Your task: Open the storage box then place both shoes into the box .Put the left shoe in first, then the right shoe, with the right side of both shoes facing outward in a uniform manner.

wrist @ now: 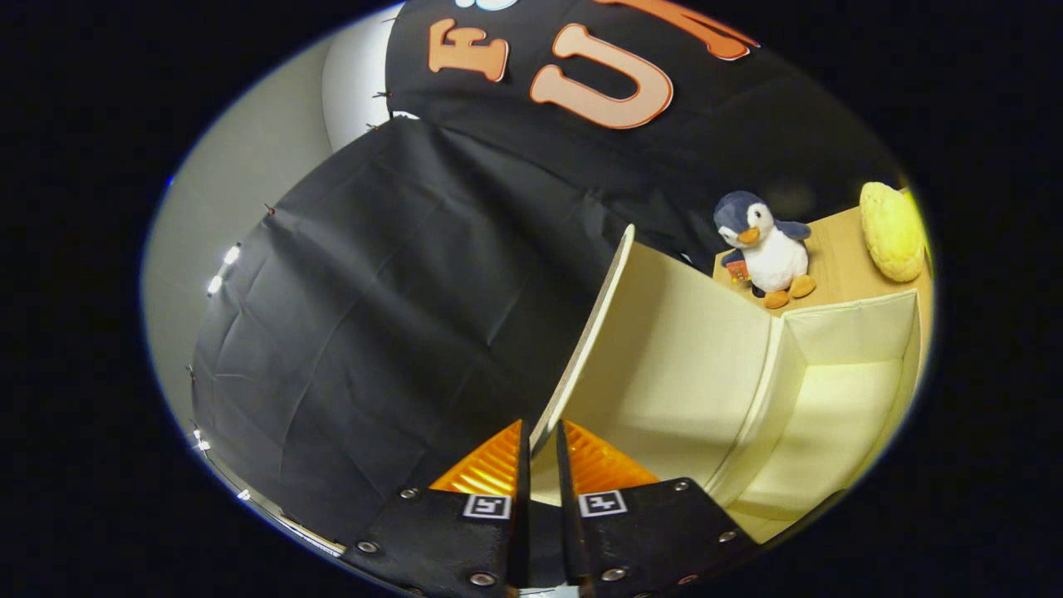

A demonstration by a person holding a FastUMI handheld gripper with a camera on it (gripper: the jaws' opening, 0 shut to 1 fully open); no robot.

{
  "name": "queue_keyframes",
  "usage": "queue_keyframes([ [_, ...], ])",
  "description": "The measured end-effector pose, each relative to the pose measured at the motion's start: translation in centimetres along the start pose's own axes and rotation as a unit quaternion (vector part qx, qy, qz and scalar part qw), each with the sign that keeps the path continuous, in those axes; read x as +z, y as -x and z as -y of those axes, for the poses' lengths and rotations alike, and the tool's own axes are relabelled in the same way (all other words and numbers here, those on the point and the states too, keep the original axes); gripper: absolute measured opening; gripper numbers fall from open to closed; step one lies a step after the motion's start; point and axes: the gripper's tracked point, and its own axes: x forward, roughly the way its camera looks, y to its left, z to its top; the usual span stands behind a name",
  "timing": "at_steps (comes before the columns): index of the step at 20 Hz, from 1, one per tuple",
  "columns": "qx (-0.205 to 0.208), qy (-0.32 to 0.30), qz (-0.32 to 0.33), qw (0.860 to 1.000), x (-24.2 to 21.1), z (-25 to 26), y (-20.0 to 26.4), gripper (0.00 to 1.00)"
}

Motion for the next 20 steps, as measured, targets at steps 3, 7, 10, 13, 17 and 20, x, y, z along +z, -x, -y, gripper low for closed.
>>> queue_keyframes([
  [3, -0.047, 0.029, -0.01, 0.998, -0.9, 2.2, -0.7, 0.77],
  [7, -0.086, 0.027, 0.012, 0.996, -0.8, 4.8, 1.2, 0.98],
  [10, -0.134, 0.036, 0.041, 0.989, 0.5, 8.4, 4.3, 0.98],
  [13, -0.183, 0.037, 0.068, 0.98, 1.4, 12.1, 8.1, 0.98],
  [17, -0.231, 0.025, 0.091, 0.968, 1.7, 16.7, 13.7, 0.98],
  [20, -0.277, 0.023, 0.1, 0.955, 1.1, 20.3, 18.2, 0.98],
])
